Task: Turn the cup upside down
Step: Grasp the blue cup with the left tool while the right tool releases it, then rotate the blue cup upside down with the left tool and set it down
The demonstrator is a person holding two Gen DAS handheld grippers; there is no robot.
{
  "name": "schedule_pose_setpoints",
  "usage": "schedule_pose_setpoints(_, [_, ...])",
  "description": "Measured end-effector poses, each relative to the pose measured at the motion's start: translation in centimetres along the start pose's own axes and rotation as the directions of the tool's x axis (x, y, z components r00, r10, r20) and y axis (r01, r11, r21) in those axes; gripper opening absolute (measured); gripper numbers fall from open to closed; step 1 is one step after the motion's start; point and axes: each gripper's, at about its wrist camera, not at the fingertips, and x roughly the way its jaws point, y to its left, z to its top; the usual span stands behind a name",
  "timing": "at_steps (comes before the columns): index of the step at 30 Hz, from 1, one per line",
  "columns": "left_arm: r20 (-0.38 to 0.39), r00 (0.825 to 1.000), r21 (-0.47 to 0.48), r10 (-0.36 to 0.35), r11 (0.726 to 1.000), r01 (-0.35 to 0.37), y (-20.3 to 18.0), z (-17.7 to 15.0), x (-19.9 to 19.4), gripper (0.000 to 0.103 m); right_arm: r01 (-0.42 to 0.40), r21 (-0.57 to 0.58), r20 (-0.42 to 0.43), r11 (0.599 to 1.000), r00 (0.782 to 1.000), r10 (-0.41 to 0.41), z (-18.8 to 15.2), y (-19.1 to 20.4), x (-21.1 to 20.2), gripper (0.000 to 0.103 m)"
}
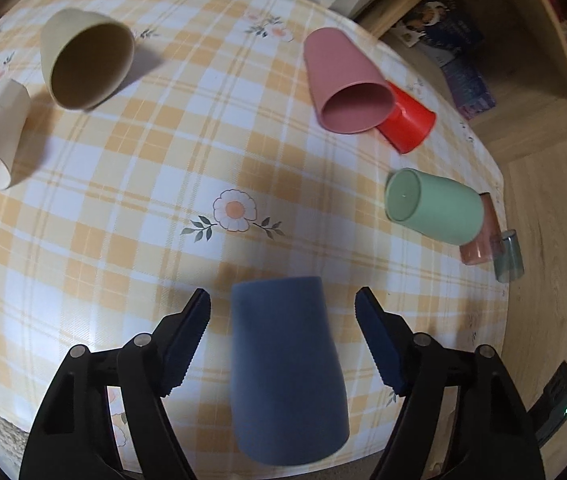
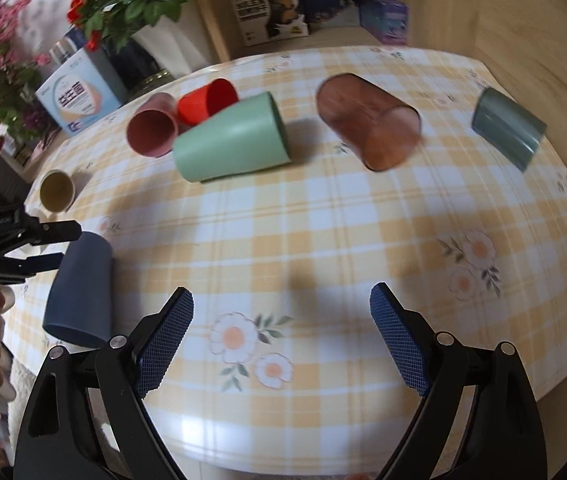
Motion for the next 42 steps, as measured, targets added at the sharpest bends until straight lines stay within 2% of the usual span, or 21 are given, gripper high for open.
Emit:
schedule_pose_setpoints(5, [-0.025,0.999,-0.001,0.028,1.000,-0.028,0.0,0.5,1.2,0.071,0.002,0.025,-0.014,1.000,1.000,-0.001,-0.2,-1.2,0.4,0.087])
schedule_pose_setpoints(8, [-0.033,0.998,-0.009,0.050,0.999,-0.051,0.0,0.5,2.0,0.063,0.007,0.027,-0.016,1.000,1.000,-0.007,-0.3,-1.3,0.4,0.087])
schedule_pose_setpoints(15, [-0.022,0.998,0.033,0.054,0.998,-0.053,-0.6,0.3,2.0,0.053,0.005,0.035,-0.027,0.999,1.000,-0.004,-0.4,-1.3,0.6,0.087])
schedule_pose_setpoints(21, [0.011,0.999,0.114,0.043,0.992,-0.044,-0.9,-1.0,0.7,0.053,0.004,0.043,-0.022,0.999,1.000,-0.003,-0.4,-1.5,0.1,0.087])
schedule_pose_setpoints(27, [0.091,0.996,0.182,-0.015,0.983,-0.002,0.4,-3.4,-3.3,0.053,0.009,0.057,-0.030,0.998,1.000,-0.007,-0.4,-1.7,0.3,0.087])
schedule_pose_setpoints(30, [0.150,0.989,0.197,-0.019,0.980,-0.011,1.6,-4.6,-5.7,0.053,0.014,0.066,-0.033,0.998,0.999,-0.012,-0.4,-1.9,0.5,0.087])
schedule_pose_setpoints(35, [0.254,0.967,0.228,0.018,0.970,-0.078,2.9,-5.6,-8.7,0.052,0.015,0.058,-0.049,0.998,0.999,-0.013,-0.2,-1.4,0.8,0.087])
schedule_pose_setpoints(42, [0.347,0.934,0.197,0.080,0.968,-0.156,4.4,-3.6,-9.6,0.052,0.011,0.041,-0.048,0.999,0.999,-0.009,-0.1,-0.4,0.4,0.087])
